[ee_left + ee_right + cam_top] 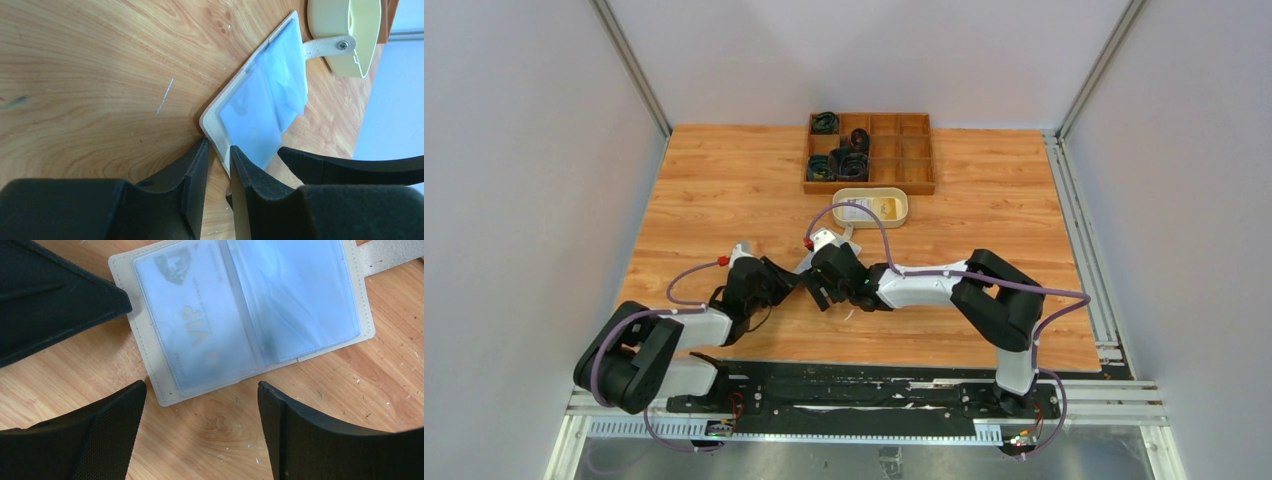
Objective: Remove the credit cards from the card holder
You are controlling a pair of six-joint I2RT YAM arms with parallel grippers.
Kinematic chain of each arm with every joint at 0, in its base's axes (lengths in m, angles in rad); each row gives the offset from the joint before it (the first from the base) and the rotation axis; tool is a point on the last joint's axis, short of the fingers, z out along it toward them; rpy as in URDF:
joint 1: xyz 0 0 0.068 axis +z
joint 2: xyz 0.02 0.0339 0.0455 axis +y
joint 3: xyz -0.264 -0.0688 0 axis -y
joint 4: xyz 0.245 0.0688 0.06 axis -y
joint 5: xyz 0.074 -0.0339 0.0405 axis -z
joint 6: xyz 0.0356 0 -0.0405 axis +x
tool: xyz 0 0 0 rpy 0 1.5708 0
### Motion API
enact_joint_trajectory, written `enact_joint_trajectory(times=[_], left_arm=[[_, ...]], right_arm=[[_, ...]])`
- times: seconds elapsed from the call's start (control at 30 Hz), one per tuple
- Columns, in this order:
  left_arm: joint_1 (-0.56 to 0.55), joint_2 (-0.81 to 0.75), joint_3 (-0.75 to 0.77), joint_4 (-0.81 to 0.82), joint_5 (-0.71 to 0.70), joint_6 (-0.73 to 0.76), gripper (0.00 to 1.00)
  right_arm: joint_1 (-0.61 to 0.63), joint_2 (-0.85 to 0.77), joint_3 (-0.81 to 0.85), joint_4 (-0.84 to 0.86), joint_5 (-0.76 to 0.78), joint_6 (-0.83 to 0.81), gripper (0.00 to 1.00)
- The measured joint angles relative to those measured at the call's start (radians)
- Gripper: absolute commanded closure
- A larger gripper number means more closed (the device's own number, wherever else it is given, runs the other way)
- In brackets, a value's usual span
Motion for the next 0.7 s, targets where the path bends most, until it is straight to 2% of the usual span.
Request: enact_joint_trajectory(times=[0.4, 0.47, 0.6, 0.7], left_arm=[[0.0, 0.016, -0.003, 0.065, -0.057, -0.01, 0.71], [0.0, 0.04, -0.004, 0.095, -0.056, -0.017, 0.77], [0.0, 0.092, -0.016, 0.156, -0.053, -0.037, 1.0], [0.0, 0.114, -0.021, 0.193, -0.05, -0.044, 1.0]], right_arm=[[0.0, 0.0, 0.0, 0.003, -0.01, 0.002, 0.15], [0.0, 0.0, -0.002, 0.006, -0.009, 0.002, 0.15], [-0.001, 0.0, -0.011, 0.02, -0.009, 0.006, 0.15], [-0.002, -0.002, -0.021, 0.037, -0.009, 0.008, 0.15]])
